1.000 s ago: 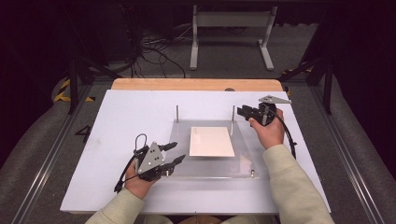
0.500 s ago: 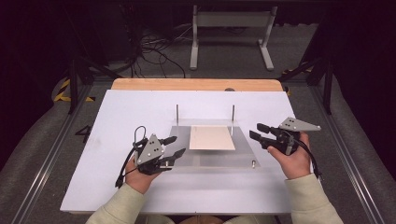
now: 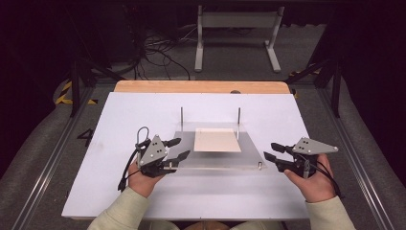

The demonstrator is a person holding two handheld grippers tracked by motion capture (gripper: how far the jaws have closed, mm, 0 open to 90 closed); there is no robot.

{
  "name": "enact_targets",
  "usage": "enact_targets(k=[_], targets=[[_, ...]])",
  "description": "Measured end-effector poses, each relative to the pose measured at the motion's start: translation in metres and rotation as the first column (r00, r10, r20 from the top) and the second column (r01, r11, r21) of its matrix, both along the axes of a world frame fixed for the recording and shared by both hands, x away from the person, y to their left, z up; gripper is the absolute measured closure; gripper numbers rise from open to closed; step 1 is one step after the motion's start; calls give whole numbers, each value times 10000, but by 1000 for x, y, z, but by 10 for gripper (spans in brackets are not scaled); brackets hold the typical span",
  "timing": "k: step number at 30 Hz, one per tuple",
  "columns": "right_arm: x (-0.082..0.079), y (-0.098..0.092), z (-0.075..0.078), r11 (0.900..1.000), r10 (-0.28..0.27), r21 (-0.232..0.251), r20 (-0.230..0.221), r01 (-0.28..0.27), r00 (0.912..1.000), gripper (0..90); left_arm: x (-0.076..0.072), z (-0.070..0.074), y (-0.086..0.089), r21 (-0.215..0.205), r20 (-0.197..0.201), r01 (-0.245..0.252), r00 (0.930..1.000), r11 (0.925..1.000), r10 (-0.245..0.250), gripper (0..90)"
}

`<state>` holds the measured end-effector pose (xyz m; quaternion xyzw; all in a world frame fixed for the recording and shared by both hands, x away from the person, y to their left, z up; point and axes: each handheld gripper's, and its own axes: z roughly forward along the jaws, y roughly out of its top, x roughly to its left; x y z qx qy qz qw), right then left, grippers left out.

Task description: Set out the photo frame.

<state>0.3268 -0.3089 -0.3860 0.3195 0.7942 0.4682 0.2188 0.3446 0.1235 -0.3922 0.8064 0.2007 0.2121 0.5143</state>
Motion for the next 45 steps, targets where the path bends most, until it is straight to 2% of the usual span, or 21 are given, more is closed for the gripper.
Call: enact_targets(k=[4,6,11,15,18,21,23,27,32,36,41,45], targets=[[-2,10,-1,9976,682,-119,448,-678,9967,465,1,0,0,45,32,39,10000,10000,-40,473],[0,15,-2,9968,756,-280,526,-742,9958,438,0,0,0,20,-30,19,10000,10000,-19,473],[3,25,-3,9951,993,-101,1048,-987,9895,363,1,0,1,-8,-108,90,9999,10000,-90,468],[5,35,-3,9946,1028,-284,1259,-1000,9867,316,1,0,1,2,-97,112,9999,9999,-112,467],[7,42,-4,9926,1210,-241,1601,-1187,9797,306,2,-1,1,-115,-120,201,9997,9997,-202,462],[10,49,-5,9880,1514,19,1925,-1547,9696,321,3,-2,1,-115,-106,219,9997,9997,-220,461],[12,51,-5,9843,1713,54,2099,-1764,9626,374,2,-2,1,-112,-153,203,9997,9997,-204,461],[15,53,-5,9792,2025,-351,2171,-1997,9549,529,3,-1,1,-141,-83,185,9998,9997,-186,462],[17,53,-9,9782,2077,-462,2453,-2026,9469,557,3,-2,1,-173,52,102,9999,9998,-101,469],[17,53,-8,9794,2018,-543,2659,-1944,9426,567,3,0,0,-38,283,-51,9996,10000,52,480],[16,55,-6,9859,1582,-1029,3161,-1319,9355,574,-1,3,-5,403,888,-167,9960,9990,131,542],[15,54,-3,9887,1403,-974,3397,-1136,9300,575,-1,7,-7,352,1076,-245,9940,9991,206,549]])
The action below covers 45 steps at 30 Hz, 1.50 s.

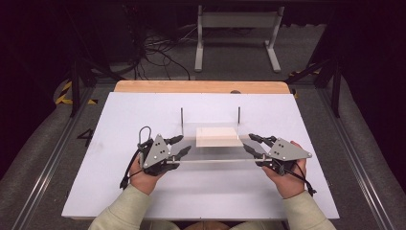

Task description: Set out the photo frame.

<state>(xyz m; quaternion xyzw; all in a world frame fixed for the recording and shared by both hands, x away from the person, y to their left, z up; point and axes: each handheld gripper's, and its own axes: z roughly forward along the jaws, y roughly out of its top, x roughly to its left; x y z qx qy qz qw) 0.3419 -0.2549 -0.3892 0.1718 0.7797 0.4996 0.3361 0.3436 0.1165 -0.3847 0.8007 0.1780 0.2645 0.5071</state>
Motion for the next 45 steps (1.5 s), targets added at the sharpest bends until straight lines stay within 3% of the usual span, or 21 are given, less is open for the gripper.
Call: enact_targets(k=[7,11,17,22,27,32,35,36,37,39,45], targets=[[-3,-2,7,9999,-1,124,-246,4,9997,574,-6,10,-1,96,-11,52,10000,9999,-52,561],[-8,-2,15,9999,25,158,-449,-18,9990,576,-11,18,0,112,177,183,9997,9998,-185,561],[-18,-2,26,9998,117,179,-330,-112,9994,580,-20,28,2,103,435,221,9988,9997,-226,560],[-23,-2,33,9993,275,279,-412,-263,9988,582,-22,33,6,27,210,333,9992,9994,-333,560],[-32,1,44,9995,297,92,-929,-290,9952,595,-28,43,9,20,-339,483,9983,9988,-482,561],[-45,3,58,9994,333,-74,-1554,-348,9873,611,-37,56,12,59,-1013,696,9925,9976,-687,563],[-54,6,65,9981,592,-80,-1905,-618,9799,617,-42,61,13,95,-1498,898,9849,9959,-874,567],[-58,9,68,9970,673,-265,-1734,-730,9825,619,-44,62,13,98,-1524,1070,9828,9942,-1043,572],[-61,11,70,9968,586,-452,-1519,-662,9867,615,-46,63,13,114,-1395,1001,9854,9949,-975,583],[-65,13,74,9962,549,-582,-1518,-644,9869,617,-52,67,13,234,-1389,983,9858,9949,-941,585],[-75,11,82,9957,828,-308,-1391,-879,9868,622,-59,77,16,-2,-1276,1121,9856,9937,-1112,588]])
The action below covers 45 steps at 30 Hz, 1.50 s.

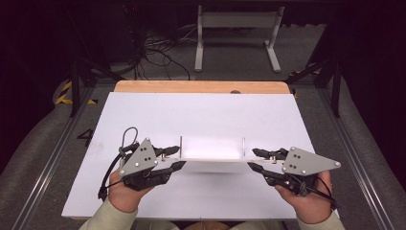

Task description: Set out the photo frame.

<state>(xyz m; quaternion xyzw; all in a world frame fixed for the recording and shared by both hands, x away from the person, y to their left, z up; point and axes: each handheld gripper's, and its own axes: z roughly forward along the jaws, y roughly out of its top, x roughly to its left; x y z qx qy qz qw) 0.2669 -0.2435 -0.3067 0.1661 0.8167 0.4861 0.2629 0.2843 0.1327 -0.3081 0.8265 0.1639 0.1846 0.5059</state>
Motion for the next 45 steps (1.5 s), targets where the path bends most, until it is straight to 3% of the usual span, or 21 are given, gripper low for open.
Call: enact_targets(k=[4,7,9,10,11,12,14,18,22,32,36,45], targets=[[-3,-1,4,9996,90,267,190,-95,9998,623,-1,4,2,-225,155,24,9999,9997,-20,585],[0,-2,2,9987,60,507,408,-80,9991,611,4,1,3,-706,246,-22,9997,9975,39,576],[5,-4,-1,9952,36,969,658,-100,9978,595,7,-1,2,-1056,407,-199,9989,9942,243,567],[5,-4,-1,9952,36,969,658,-100,9978,595,7,-1,2,-1056,407,-199,9989,9942,243,558],[11,-6,-6,9886,-16,1500,895,-119,9960,579,10,-5,1,-1451,544,-363,9975,9887,446,551],[11,-6,-6,9886,-16,1500,895,-119,9960,579,10,-5,1,-1451,544,-363,9975,9887,446,544],[19,-8,-11,9774,-103,2111,876,-85,9961,565,14,-9,1,-1725,610,-537,9960,9835,651,535],[25,-9,-16,9671,-235,2544,1095,-51,9937,554,25,-19,2,-1662,210,-986,9944,9812,1035,522],[36,-10,-24,9597,-346,2807,768,117,9964,545,33,-27,5,-1684,-9,-1256,9919,9777,1273,491],[60,-7,-41,9576,-652,2832,358,525,9972,520,41,-40,12,-1371,-261,-1638,9865,9769,1618,434],[68,-7,-44,9544,-811,2902,262,701,9964,514,44,-46,19,-1147,-540,-1868,9819,9757,1816,359],[85,-6,-51,9454,-874,3134,-193,891,9960,518,47,-59,33,-927,-950,-2274,9711,9694,2187,333]])
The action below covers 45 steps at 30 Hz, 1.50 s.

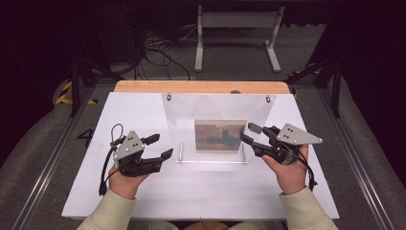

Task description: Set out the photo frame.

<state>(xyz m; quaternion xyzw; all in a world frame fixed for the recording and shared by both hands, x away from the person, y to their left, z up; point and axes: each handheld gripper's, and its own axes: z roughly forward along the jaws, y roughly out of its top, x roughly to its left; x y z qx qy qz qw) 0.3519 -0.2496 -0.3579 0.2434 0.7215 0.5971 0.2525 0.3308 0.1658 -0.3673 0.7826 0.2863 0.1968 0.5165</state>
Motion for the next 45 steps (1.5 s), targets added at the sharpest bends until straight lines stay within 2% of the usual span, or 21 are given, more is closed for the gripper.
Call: enact_targets(k=[5,9,15,22,28,34,38,45], targets=[[12,0,-4,9999,-81,78,-65,81,9999,496,-2,-7,7,259,-109,-155,9998,9995,158,321],[19,0,-7,9997,-159,182,-65,160,9999,476,-4,-17,18,341,-349,-356,9987,9988,368,315],[24,-2,-8,9994,-275,198,-170,279,9995,443,-5,-27,28,462,-525,-497,9973,9977,521,309],[26,-8,-8,9975,-636,297,-175,641,9978,410,-3,-33,35,411,-680,-585,9958,9974,612,298],[19,-16,-3,9953,-863,441,-54,865,9963,374,-3,-34,40,333,-668,-601,9958,9976,622,290],[8,-28,6,9954,-942,-172,-89,941,9955,345,-6,-36,47,188,-628,-604,9961,9980,615,267],[1,-37,9,9949,-949,-366,-193,942,9953,332,-7,-38,54,191,-605,-623,9962,9979,633,258],[-14,-63,9,9883,-1359,-765,-495,1319,9895,330,-9,-40,66,81,-555,-666,9962,9977,669,241]])
